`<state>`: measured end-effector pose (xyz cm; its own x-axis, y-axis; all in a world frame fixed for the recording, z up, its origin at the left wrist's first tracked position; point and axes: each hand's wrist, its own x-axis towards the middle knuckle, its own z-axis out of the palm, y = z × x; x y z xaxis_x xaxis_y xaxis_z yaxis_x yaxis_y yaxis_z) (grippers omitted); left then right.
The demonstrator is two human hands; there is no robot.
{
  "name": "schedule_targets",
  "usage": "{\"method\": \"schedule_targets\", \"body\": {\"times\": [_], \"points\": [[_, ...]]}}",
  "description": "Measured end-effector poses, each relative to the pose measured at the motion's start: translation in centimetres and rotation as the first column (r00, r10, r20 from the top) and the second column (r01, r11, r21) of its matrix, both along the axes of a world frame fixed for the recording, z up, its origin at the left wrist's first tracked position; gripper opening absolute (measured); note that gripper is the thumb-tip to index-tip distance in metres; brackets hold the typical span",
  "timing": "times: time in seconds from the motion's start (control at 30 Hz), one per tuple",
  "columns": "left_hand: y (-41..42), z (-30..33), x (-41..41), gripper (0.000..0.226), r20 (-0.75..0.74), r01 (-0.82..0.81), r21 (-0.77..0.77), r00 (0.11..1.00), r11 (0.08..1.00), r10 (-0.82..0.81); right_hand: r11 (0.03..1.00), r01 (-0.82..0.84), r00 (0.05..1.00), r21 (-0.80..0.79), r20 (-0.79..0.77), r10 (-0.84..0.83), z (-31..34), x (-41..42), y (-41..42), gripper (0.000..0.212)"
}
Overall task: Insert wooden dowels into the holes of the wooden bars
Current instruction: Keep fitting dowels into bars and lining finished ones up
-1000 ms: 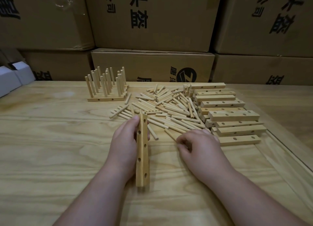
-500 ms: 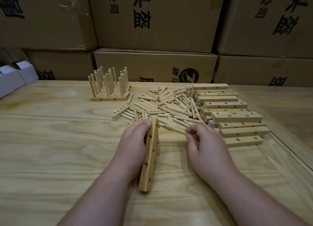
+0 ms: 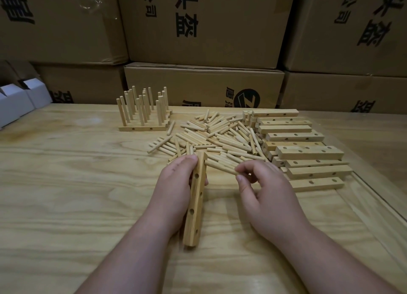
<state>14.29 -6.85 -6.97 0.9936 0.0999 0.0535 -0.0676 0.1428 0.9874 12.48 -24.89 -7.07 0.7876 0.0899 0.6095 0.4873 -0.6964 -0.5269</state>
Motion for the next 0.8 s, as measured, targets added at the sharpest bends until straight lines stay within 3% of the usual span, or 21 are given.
{"method": "schedule_targets", "body": {"times": [0.53, 0.7, 0.8], "points": [[-0.01, 0.11, -0.10, 0.031, -0.018, 0.020, 0.015, 1.000, 1.000, -0.019, 0.992, -0.052, 0.993, 0.114, 0.114, 0.039, -0.05, 0.21, -0.28, 0.017], [0.03, 0.25, -0.07, 0.038, -0.053, -0.040, -0.008, 0.998, 0.999, 0.039, 0.964, -0.052, 0.998, 0.262, -0.011, 0.057, -0.08, -0.10, -0.19, 0.035], [0.34, 0.33, 0.26, 0.043, -0.105, -0.087, -0.125, 0.992, 0.988, 0.074, 0.985, 0.078, 0.994, 0.156, -0.083, -0.066, -0.12, 0.23, -0.40, 0.043]]}}
